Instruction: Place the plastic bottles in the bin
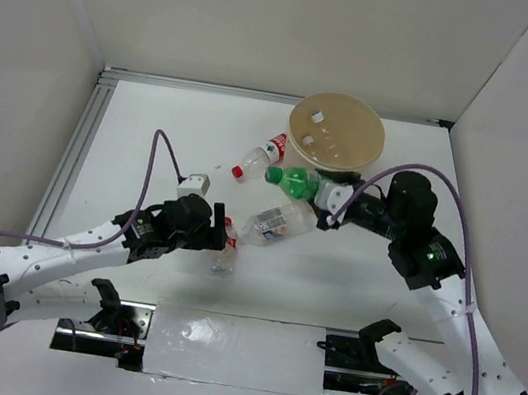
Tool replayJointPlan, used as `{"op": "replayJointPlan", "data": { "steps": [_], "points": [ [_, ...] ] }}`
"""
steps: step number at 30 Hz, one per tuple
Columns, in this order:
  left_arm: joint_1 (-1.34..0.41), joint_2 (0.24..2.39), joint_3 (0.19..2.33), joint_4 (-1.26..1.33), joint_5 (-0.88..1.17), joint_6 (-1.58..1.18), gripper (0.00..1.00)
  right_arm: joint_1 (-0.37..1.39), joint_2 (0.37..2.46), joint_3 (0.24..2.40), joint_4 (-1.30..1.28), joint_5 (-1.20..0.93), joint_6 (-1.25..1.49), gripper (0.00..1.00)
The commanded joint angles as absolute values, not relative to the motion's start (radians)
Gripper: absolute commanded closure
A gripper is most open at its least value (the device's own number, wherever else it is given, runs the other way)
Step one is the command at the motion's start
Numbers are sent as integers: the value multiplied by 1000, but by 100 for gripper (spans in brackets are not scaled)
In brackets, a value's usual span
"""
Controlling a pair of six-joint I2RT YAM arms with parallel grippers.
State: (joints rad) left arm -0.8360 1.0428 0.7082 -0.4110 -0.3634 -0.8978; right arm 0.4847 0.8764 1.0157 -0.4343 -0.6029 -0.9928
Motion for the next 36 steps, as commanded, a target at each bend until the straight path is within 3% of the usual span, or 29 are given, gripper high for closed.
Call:
{"op": "replayJointPlan", "data": {
  "steps": [1, 8, 13, 22, 23, 25, 27, 28, 30, 32, 36],
  "points": [
    [-854, 1035, 681, -376, -334, -917, 0, 470, 986, 1104, -272, -502, -832, 60],
    [-864, 1057, 634, -315, -324, -917, 0, 330, 1222, 1212, -147, -463, -796, 52],
    [-864, 1118, 612, -239, -324, -899, 0, 246, 1305, 1311, -250, -552, -743, 0],
    [-873, 1327, 601, -77, -253, -871, 4, 179, 1136, 1275, -308, -765, -585, 0],
    [-873, 1350, 615, -77, -253, -862, 7, 179, 1112, 1238, -308, -784, -560, 0],
    [-873, 1402, 630, -77, -244, -853, 32, 179, 1066, 1192, -319, -833, -560, 0],
    [-882, 1402, 664, -110, -253, -844, 61, 189, 1003, 1131, -331, -833, -560, 0],
    [-894, 1378, 684, -156, -267, -833, 88, 189, 971, 1111, -365, -833, -581, 0],
    [-908, 1330, 715, -225, -290, -822, 94, 189, 941, 1085, -380, -833, -581, 4],
    [-933, 1267, 747, -293, -320, -813, 94, 189, 905, 1059, -432, -854, -632, 12],
    [-957, 1100, 845, -356, -359, -726, 93, 189, 789, 910, -509, -845, -708, 65]
  ]
}}
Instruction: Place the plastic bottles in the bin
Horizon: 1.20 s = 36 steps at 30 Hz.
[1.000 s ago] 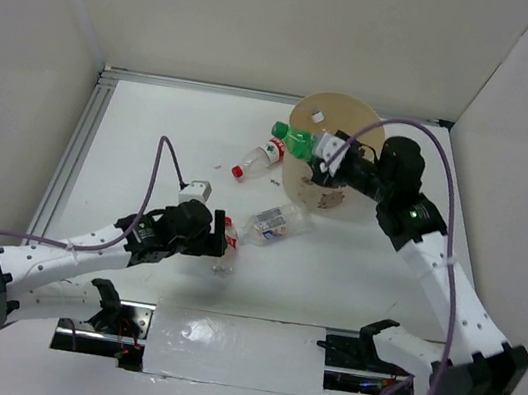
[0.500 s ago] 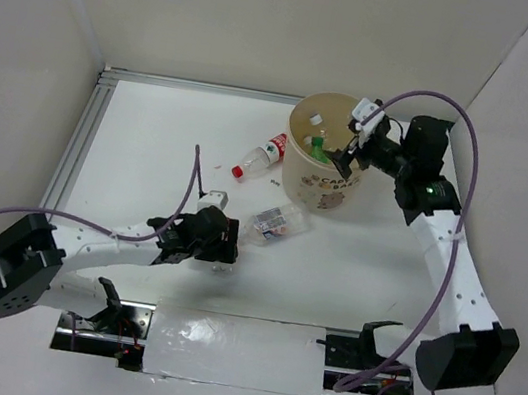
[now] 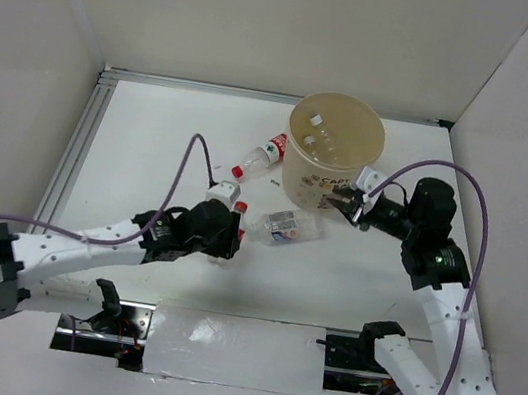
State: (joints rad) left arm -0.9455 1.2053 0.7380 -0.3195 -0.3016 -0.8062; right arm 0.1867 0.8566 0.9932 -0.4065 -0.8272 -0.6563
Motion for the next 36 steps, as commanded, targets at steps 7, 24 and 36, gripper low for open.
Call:
{"op": "replayJointPlan", "data": {
  "steps": [7, 24, 36],
  "points": [
    [-957, 1251, 1225, -132, -393, -479, 90, 189, 706, 733, -578, -834, -787, 21],
    [-802, 2037, 2180, -192, -342, -423, 0, 202, 799, 614, -447, -785, -1017, 0],
    [-781, 1360, 1437, -112, -409, -423, 0, 431, 1178, 623, -134, -577, -1178, 0]
  ]
}}
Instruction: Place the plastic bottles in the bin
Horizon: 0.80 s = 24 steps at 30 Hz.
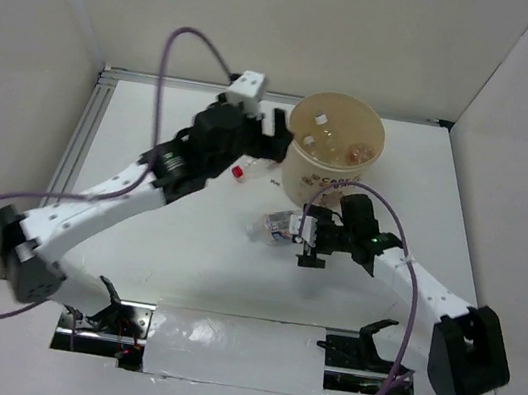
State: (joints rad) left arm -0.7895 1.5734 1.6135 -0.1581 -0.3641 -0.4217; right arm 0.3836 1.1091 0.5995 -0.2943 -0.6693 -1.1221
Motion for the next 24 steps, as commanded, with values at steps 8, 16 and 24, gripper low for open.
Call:
{"op": "replayJointPlan", "data": {
  "steps": [8, 16, 24],
  "points": [
    [-742, 852, 790, -284, -399, -612, 0, 544, 1354, 735, -78, -411, -1230, 0],
    [-742, 676, 629, -318, -390, -678, 0, 609, 1554, 818, -113, -347, -1295, 0],
    [-733, 818, 681, -238, -367, -546, 0, 620, 1536, 926, -513, -521, -1385, 59]
  ]
}}
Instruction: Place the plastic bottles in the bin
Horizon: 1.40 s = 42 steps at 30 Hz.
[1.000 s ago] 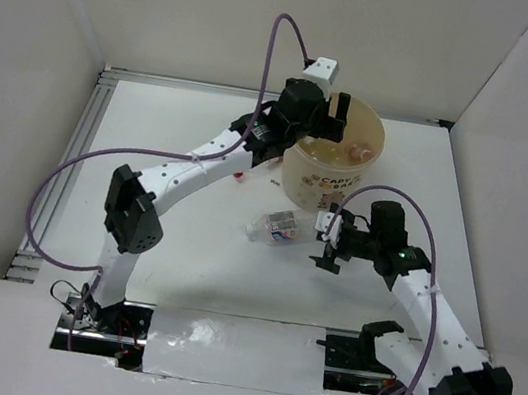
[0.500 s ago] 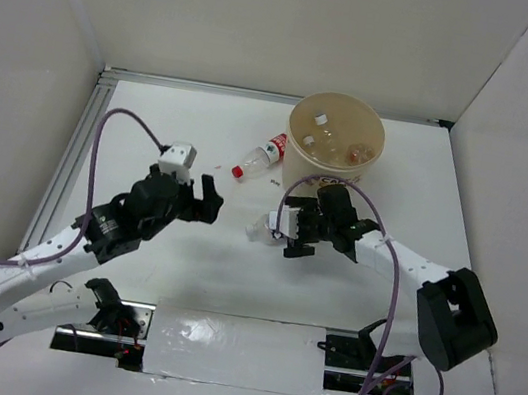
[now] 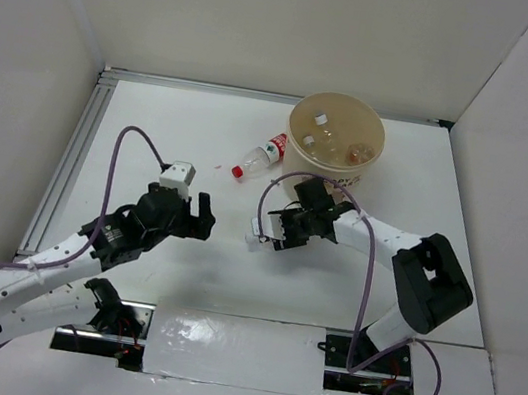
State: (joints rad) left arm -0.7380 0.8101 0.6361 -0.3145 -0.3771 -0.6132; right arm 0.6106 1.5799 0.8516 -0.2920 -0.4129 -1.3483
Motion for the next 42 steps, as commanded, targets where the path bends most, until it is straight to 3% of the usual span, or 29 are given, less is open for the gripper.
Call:
{"op": "replayJointPlan", "data": {
  "steps": [1, 3, 6, 11, 16, 20, 24, 25, 27, 28, 33, 42],
  "points": [
    [-723, 818, 681, -227, -367, -531, 0, 620, 1482, 964, -561, -555, -1375, 68],
    [-710, 818, 672, -186, -367, -483, 0, 620, 1409, 1000, -619, -659, -1327, 74],
    [-680, 792, 632, -123, -354, -410, 0, 620, 1261, 1087, -666, -750, -1186, 74],
    [-599, 794, 588, 29, -250, -324, 0, 617, 1126, 1227, -521, -726, -900, 73],
    [-543, 917, 578, 156, -118, -292, 0, 572, 1140, 1338, -300, -593, -732, 71],
    [-514, 1084, 633, 238, -71, -235, 0, 468, 1232, 1362, -178, -560, -764, 68],
    [-489, 1267, 739, 271, -19, -186, 0, 362, 1377, 1423, -169, -597, -744, 56],
    [-489, 1332, 786, 272, -18, -186, 0, 329, 1402, 1442, -182, -606, -744, 37],
    [-489, 1400, 837, 281, -18, -172, 0, 304, 1468, 1476, -231, -606, -721, 17],
    [-489, 1432, 888, 281, -6, -148, 0, 276, 1482, 1505, -247, -615, -712, 2],
    [-489, 1658, 1040, 270, -6, -92, 0, 195, 1467, 1523, -290, -704, -592, 0],
    [-480, 1963, 1302, 215, -38, 5, 0, 114, 1209, 1304, -393, -753, -540, 0]
  ]
}}
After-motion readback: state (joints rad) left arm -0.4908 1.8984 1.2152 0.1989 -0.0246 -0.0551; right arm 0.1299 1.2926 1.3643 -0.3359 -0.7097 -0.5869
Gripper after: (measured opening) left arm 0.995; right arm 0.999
